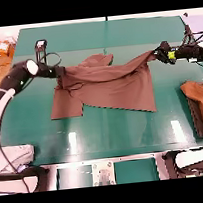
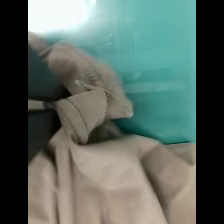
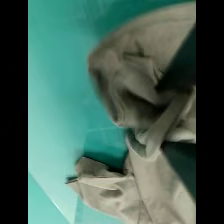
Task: Fold the shirts.
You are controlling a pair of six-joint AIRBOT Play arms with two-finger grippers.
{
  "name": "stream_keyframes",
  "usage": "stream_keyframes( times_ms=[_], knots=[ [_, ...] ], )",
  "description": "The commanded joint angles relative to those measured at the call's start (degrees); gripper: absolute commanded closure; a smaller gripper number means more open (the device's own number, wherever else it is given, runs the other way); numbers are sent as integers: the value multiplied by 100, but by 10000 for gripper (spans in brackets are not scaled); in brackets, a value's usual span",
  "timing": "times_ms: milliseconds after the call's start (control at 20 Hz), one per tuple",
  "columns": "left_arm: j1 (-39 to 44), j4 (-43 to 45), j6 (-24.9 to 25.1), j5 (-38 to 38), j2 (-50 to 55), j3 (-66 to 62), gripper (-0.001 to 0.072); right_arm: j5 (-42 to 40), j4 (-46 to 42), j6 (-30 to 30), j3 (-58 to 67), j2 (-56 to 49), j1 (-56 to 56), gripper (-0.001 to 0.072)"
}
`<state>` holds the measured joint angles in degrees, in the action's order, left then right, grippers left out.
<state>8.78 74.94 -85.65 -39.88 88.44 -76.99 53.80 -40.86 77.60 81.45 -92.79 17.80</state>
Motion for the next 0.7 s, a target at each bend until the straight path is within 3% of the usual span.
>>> stream_keyframes(
  times_ms=[0,100,200,250,300,350,400,450,500,550,650],
  knots=[
    [-417,-92,173,-1207,374,-1305,359,612,-7,63,289,-83,367,311],
    [-984,-264,247,-1967,374,-2046,338,1202,-13,168,328,63,785,422],
    [-1526,-710,568,-2575,374,-2339,338,1648,-70,136,136,273,1150,449],
    [-1797,-1047,859,-2920,376,-2334,338,1781,-142,79,-111,417,1292,514],
    [-2009,-1246,1097,-3322,415,-2308,338,1834,-295,79,-424,579,1397,530],
    [-2153,-1281,1279,-3703,466,-2308,332,1825,-542,85,-839,778,1480,529],
    [-2251,-1274,1464,-4015,509,-2308,199,1827,-791,151,-1268,960,1537,519],
    [-2323,-1270,1534,-4234,553,-2308,15,1825,-1058,267,-1762,1143,1561,515],
    [-2371,-1246,1585,-4330,579,-2308,7,1805,-1268,424,-2221,1287,1556,499],
    [-2371,-1189,1598,-4323,590,-2308,8,1764,-1331,496,-2697,1394,1552,408],
    [-2371,-1180,1718,-4304,590,-2308,8,1709,-1298,490,-3429,1427,1495,376]
  ],
)
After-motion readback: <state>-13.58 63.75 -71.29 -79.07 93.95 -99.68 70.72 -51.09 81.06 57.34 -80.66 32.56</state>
